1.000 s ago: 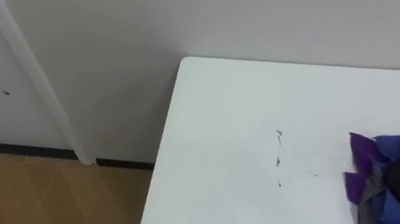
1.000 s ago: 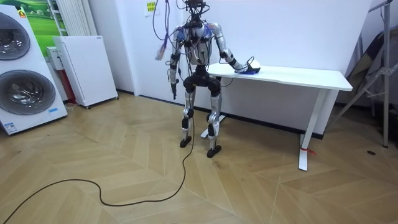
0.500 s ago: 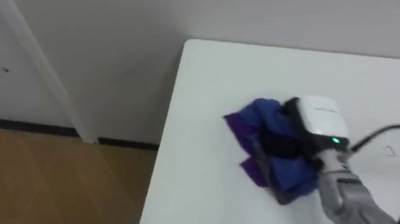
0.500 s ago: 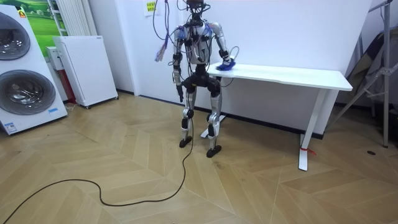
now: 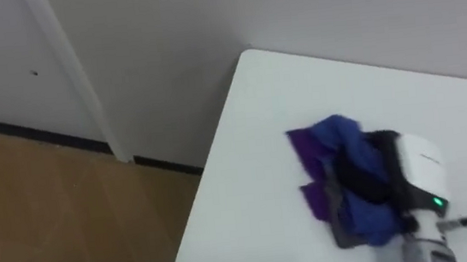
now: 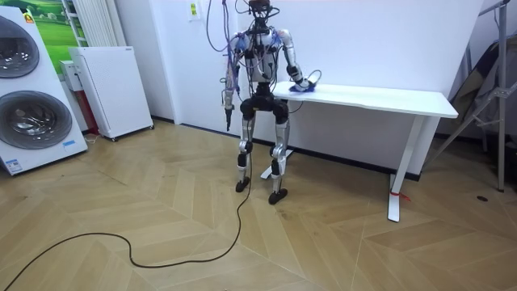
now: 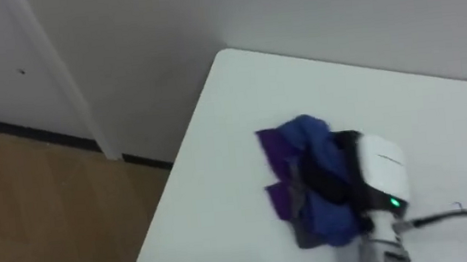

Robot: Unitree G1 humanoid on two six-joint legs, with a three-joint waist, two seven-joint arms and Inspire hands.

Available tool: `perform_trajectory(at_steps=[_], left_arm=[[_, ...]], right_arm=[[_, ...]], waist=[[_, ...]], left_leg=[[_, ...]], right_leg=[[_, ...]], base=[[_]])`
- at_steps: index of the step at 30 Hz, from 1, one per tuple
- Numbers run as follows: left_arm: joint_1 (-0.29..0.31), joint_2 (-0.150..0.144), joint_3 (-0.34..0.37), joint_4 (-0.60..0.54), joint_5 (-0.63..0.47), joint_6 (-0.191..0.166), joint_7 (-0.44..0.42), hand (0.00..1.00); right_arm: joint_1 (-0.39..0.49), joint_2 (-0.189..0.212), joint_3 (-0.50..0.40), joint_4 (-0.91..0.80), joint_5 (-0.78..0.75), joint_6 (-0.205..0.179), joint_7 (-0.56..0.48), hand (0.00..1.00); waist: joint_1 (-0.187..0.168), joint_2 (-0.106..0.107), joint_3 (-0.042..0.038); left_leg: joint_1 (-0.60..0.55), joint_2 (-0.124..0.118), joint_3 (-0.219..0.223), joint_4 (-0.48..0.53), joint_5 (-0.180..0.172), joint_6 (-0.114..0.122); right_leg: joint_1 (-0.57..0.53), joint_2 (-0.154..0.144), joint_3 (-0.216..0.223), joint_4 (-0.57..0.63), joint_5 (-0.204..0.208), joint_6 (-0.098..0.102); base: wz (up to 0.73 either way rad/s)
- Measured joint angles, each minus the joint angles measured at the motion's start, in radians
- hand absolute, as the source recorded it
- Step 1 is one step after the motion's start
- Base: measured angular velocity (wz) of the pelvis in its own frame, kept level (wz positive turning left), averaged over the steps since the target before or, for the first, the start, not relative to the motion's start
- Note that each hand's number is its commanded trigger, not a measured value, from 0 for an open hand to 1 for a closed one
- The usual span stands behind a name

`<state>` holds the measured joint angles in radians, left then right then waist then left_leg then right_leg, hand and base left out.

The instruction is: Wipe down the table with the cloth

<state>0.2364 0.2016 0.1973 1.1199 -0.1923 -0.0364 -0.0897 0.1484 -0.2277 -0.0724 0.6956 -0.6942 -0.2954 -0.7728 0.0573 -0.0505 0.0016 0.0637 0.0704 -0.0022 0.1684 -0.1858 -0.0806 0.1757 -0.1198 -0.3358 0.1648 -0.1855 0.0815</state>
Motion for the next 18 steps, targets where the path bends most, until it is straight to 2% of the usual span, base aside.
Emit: perform_trajectory(at_steps=[2,5,6,7,9,10,11,12,13,14,15,16,17,18], left_arm=[[0.001,0.003,0.032,-0.001,0.002,-0.003,0.000,0.00],[-0.009,0.003,0.031,-0.001,0.009,-0.006,-0.003,0.00],[-0.009,0.002,0.027,-0.001,0.009,-0.006,-0.004,0.00],[-0.007,0.000,0.013,-0.001,0.009,-0.006,-0.005,0.00],[-0.011,-0.007,-0.026,-0.001,0.006,-0.006,-0.004,0.00],[-0.011,-0.014,-0.055,0.001,0.002,-0.004,-0.003,0.00],[-0.023,-0.025,-0.083,0.009,-0.017,-0.003,-0.002,0.00],[-0.034,-0.032,-0.092,0.019,-0.023,-0.003,-0.002,0.00],[-0.060,-0.042,-0.116,0.042,-0.034,0.003,-0.003,0.00],[-0.090,-0.043,-0.143,0.061,-0.044,0.009,-0.004,0.00],[-0.105,-0.043,-0.143,0.071,-0.044,0.011,-0.005,0.00],[-0.137,-0.042,-0.144,0.087,-0.043,0.015,-0.004,0.00],[-0.162,-0.041,-0.148,0.093,-0.035,0.018,-0.006,0.00],[-0.175,-0.039,-0.157,0.093,-0.032,0.019,-0.008,0.00]], right_arm=[[0.027,-0.010,-0.087,0.079,0.068,-0.016,-0.026,1.00],[0.029,-0.015,-0.136,0.121,0.107,-0.016,-0.024,1.00],[0.027,-0.015,-0.139,0.121,0.109,-0.016,-0.021,1.00],[0.022,-0.014,-0.142,0.121,0.111,-0.011,-0.011,1.00],[-0.016,-0.014,-0.129,0.119,0.111,0.018,0.010,1.00],[-0.061,-0.013,-0.109,0.114,0.102,0.060,0.031,1.00],[-0.116,-0.009,-0.074,0.109,0.099,0.106,0.050,1.00],[-0.144,-0.010,-0.059,0.105,0.099,0.130,0.066,1.00],[-0.183,-0.007,-0.027,0.082,0.095,0.194,0.107,1.00],[-0.220,0.003,0.032,0.047,0.077,0.247,0.153,1.00],[-0.239,0.013,0.069,0.021,0.062,0.269,0.182,1.00],[-0.288,0.038,0.153,-0.008,0.003,0.294,0.234,1.00],[-0.351,0.073,0.237,-0.016,-0.060,0.306,0.280,1.00],[-0.386,0.091,0.279,-0.019,-0.080,0.312,0.302,1.00]], waist=[[-0.007,-0.010,-0.0079],[-0.007,-0.016,-0.0123],[-0.007,-0.013,-0.0134],[-0.002,-0.004,-0.0183],[0.005,0.014,-0.0189],[0.015,0.027,-0.0175],[0.037,0.043,-0.0115],[0.046,0.054,-0.0054],[0.067,0.056,0.0002],[0.093,0.058,0.0012],[0.104,0.057,0.0018],[0.127,0.053,0.0073],[0.154,0.052,0.0120],[0.169,0.051,0.0144]], left_leg=[[0.001,0.000,0.017,0.002,0.000,0.001],[0.000,0.001,0.034,0.015,-0.001,0.002],[0.000,0.002,0.040,0.017,-0.001,0.002],[0.003,0.005,0.049,0.021,-0.001,0.002],[0.016,0.010,0.073,0.021,-0.001,0.002],[0.021,0.014,0.091,0.027,-0.001,0.002],[0.031,0.023,0.119,0.030,-0.002,0.002],[0.036,0.028,0.128,0.031,-0.002,0.002],[0.035,0.033,0.147,0.035,-0.003,0.003],[0.027,0.037,0.174,0.043,-0.006,0.006],[0.016,0.040,0.184,0.053,-0.007,0.006],[-0.002,0.043,0.206,0.071,-0.009,0.007],[-0.028,0.047,0.225,0.091,-0.012,0.008],[-0.048,0.052,0.228,0.104,-0.017,0.009]], right_leg=[[0.001,-0.002,0.002,-0.001,0.000,0.000],[0.001,-0.003,0.005,-0.014,0.001,0.001],[0.001,-0.003,0.003,-0.014,0.001,0.001],[0.000,-0.003,0.004,-0.014,0.001,0.001],[-0.001,-0.003,0.004,-0.011,0.001,0.002],[-0.010,-0.005,0.003,-0.006,0.000,0.003],[-0.034,-0.006,0.006,0.018,-0.001,0.001],[-0.046,-0.010,0.008,0.040,-0.001,-0.001],[-0.084,-0.019,0.011,0.087,-0.006,-0.009],[-0.128,-0.034,0.009,0.123,-0.011,-0.017],[-0.149,-0.041,0.008,0.145,-0.014,-0.023],[-0.195,-0.056,0.014,0.183,-0.013,-0.030],[-0.239,-0.058,0.036,0.208,-0.010,-0.037],[-0.259,-0.061,0.034,0.219,-0.008,-0.040]], base=[[-0.09],[-0.17],[-0.23],[-0.28],[-0.42],[-0.80],[-0.91],[-1.01],[-0.96],[-0.95],[-0.95],[-0.83],[-0.72],[-0.51]])
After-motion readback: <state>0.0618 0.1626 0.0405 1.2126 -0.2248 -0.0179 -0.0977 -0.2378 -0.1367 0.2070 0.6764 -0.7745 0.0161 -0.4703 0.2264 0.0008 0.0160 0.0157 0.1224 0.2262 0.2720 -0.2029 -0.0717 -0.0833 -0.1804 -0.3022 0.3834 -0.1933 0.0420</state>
